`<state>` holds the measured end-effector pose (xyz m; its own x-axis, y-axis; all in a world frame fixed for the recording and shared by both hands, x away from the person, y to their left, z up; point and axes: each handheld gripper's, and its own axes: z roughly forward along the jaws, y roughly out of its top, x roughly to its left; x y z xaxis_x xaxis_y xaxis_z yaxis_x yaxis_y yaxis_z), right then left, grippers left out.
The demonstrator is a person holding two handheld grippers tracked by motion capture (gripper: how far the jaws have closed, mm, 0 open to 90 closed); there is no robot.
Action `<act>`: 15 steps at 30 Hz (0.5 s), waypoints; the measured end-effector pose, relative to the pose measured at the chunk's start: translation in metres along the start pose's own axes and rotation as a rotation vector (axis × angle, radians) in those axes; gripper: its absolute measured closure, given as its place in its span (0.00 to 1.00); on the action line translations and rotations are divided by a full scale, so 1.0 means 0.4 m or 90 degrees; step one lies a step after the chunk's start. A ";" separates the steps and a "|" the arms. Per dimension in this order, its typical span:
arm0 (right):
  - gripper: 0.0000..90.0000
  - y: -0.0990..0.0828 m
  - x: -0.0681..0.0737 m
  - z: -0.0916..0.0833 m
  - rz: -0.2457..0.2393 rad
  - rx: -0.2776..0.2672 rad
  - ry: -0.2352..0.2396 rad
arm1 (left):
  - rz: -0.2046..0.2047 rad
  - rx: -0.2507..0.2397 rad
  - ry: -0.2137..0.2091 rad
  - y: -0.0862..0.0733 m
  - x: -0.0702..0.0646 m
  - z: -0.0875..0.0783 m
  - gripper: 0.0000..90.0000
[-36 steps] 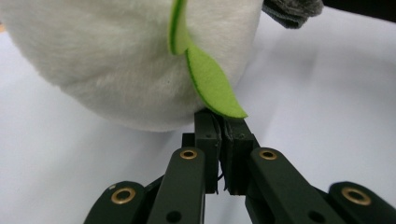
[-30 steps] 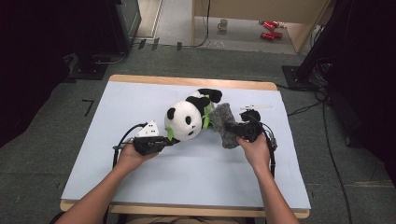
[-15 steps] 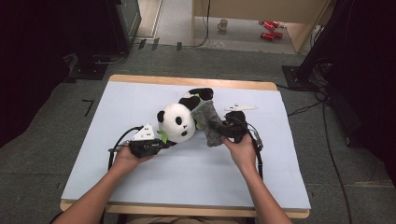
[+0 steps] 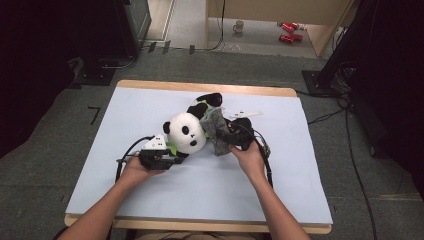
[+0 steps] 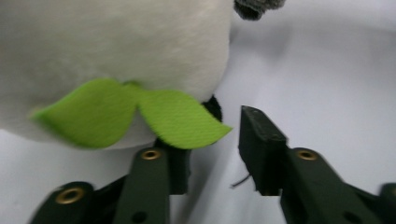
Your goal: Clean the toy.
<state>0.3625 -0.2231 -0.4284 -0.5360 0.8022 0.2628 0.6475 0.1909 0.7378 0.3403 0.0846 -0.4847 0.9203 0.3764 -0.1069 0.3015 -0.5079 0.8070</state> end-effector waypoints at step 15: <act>0.83 -0.024 -0.020 0.000 -0.004 0.023 -0.004 | -0.043 -0.021 0.018 -0.012 0.053 -0.081 0.47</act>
<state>0.3607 -0.2315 -0.4374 -0.5370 0.8045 0.2539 0.6631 0.2165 0.7166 0.3502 0.1202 -0.4721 0.8907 0.4307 -0.1454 0.3537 -0.4557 0.8168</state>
